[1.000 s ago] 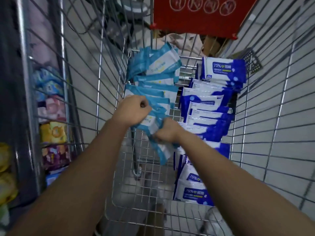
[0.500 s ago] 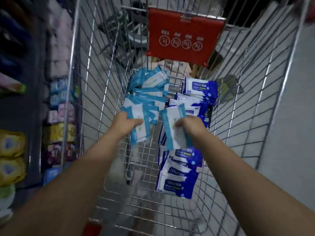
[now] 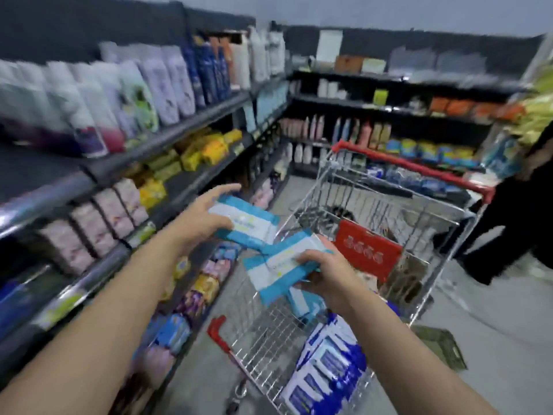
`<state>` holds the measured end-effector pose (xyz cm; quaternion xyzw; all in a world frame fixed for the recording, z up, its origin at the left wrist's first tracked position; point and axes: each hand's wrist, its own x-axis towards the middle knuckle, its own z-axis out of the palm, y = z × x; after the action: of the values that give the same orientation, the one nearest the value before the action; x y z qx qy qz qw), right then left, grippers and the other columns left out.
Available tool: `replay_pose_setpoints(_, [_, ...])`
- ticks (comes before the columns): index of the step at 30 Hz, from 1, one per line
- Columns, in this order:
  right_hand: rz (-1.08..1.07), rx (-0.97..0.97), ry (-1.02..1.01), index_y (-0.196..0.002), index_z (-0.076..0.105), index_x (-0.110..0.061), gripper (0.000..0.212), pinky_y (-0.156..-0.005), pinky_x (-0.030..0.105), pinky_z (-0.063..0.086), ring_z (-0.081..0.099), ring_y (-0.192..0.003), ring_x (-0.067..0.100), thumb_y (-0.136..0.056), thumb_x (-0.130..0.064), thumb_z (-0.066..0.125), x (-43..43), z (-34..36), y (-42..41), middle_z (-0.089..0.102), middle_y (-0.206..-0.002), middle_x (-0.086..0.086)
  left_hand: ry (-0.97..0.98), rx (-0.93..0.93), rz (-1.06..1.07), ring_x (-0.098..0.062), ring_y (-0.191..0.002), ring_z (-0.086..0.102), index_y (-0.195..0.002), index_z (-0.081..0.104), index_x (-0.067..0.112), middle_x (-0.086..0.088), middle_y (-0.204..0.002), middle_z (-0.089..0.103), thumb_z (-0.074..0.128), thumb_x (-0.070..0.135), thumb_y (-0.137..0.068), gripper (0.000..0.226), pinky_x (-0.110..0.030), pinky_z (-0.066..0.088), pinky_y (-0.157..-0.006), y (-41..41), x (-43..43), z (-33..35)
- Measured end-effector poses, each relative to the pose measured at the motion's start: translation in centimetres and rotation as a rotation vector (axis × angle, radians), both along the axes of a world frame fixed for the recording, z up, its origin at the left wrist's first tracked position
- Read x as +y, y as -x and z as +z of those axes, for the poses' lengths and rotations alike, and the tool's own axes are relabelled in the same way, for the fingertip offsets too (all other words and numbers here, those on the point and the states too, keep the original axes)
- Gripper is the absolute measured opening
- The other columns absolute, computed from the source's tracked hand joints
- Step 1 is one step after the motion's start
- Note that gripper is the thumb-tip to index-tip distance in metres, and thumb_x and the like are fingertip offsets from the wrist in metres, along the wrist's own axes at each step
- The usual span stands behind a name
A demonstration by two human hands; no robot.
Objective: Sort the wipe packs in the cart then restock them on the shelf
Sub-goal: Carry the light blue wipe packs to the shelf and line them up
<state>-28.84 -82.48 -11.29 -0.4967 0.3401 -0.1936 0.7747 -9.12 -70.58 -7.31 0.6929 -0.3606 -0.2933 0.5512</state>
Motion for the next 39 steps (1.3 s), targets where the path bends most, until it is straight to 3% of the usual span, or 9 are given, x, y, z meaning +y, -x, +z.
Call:
replay_pose_setpoints(3, [0.191,-0.107,-0.098,-0.095,0.058,-0.019,0.022,-0.058,0.035,0.057,0.067,-0.065,0.021,-0.086,-0.001,0.048,4.6,4.8,-2.2,0.068,-0.085,0.007,0.02,-0.06,0.216,-0.021,-0.094,0.059,-0.109,0.064,0.025,-0.006,-0.104,0.062,0.068,0.01,-0.05,0.061,-0.021,0.05,-0.069,-0.3,8.4,4.5])
replay_pose_setpoints(5, [0.302,-0.107,-0.077,-0.096,0.058,-0.018,0.025,-0.062,0.036,0.056,0.067,-0.07,0.022,-0.085,0.001,0.047,7.6,7.1,-4.3,0.069,-0.088,0.008,0.027,-0.105,0.359,-0.011,-0.083,0.062,-0.107,0.065,0.018,-0.005,-0.101,0.065,0.08,0.007,-0.052,0.058,-0.013,0.05,-0.064,-0.7,13.7,7.1])
replay_pose_setpoints(13, [0.685,0.031,0.194,-0.106,0.058,-0.025,0.043,-0.046,0.028,0.051,0.065,-0.078,0.027,-0.079,0.008,0.055,19.5,12.1,-15.0,0.067,-0.096,0.009,0.056,-0.087,0.82,-0.003,-0.057,0.056,-0.081,0.06,0.013,-0.003,-0.074,0.062,0.085,0.001,-0.062,0.033,-0.013,0.045,-0.052,-5.9,31.5,10.6])
replay_pose_setpoints(18, [0.838,-0.042,0.14,-0.085,0.043,-0.015,0.034,-0.049,0.036,0.053,0.067,-0.076,0.034,-0.075,0.012,0.061,25.0,13.1,-23.4,0.061,-0.099,0.025,-0.031,0.034,0.982,-0.021,-0.099,0.058,-0.089,0.054,0.018,-0.009,-0.115,0.062,0.091,0.023,-0.054,0.051,-0.032,0.046,-0.089,-11.4,40.8,8.8])
replay_pose_setpoints(20, [0.889,-0.06,0.117,-0.086,0.044,-0.014,0.036,-0.051,0.035,0.052,0.067,-0.077,0.034,-0.074,0.014,0.062,27.0,13.1,-26.7,0.064,-0.099,0.025,-0.077,0.059,1.0,-0.025,-0.099,0.058,-0.091,0.054,0.016,-0.013,-0.119,0.061,0.091,0.023,-0.053,0.054,-0.035,0.048,-0.088,-13.4,43.4,8.3])
replay_pose_setpoints(23, [0.948,-0.077,0.085,-0.095,0.052,-0.012,0.036,-0.055,0.032,0.054,0.067,-0.07,0.03,-0.075,0.017,0.058,29.7,12.8,-30.8,0.067,-0.09,0.018,-0.202,-0.012,0.999,-0.02,-0.095,0.052,-0.089,0.056,0.023,-0.007,-0.113,0.057,0.081,0.009,-0.07,0.035,-0.028,0.041,-0.077,-14.8,45.7,8.0])
replay_pose_setpoints(30, [1.019,-0.112,0.074,-0.102,0.058,-0.009,0.038,-0.058,0.032,0.056,0.069,-0.067,0.026,-0.074,0.016,0.058,29.7,12.8,-39.1,0.071,-0.08,0.013,-0.132,-0.076,1.016,-0.013,-0.114,0.054,-0.105,0.064,0.029,-0.001,-0.12,0.059,0.075,0.005,-0.076,0.039,-0.031,0.045,-0.097,-19.5,45.2,9.0])
replay_pose_setpoints(34, [1.05,-0.134,0.164,-0.096,0.061,-0.002,0.029,-0.06,0.032,0.058,0.07,-0.066,0.027,-0.073,0.015,0.061,28.1,13.1,-45.1,0.072,-0.081,0.017,-0.101,-0.101,1.074,-0.016,-0.087,0.064,-0.106,0.066,0.016,-0.007,-0.105,0.068,0.07,-0.003,-0.08,0.033,-0.028,0.051,-0.081,-24.8,42.3,10.9])
replay_pose_setpoints(39, [1.113,-0.114,0.216,-0.099,0.063,0.001,0.027,-0.064,0.036,0.056,0.07,-0.07,0.028,-0.075,0.012,0.06,26.7,12.3,-53.3,0.073,-0.086,0.017,-0.286,-0.157,1.132,-0.011,-0.083,0.061,-0.095,0.071,0.015,0.0,-0.094,0.068,0.078,0.007,-0.075,0.022,-0.021,0.047,-0.074,-32.7,39.2,11.0])
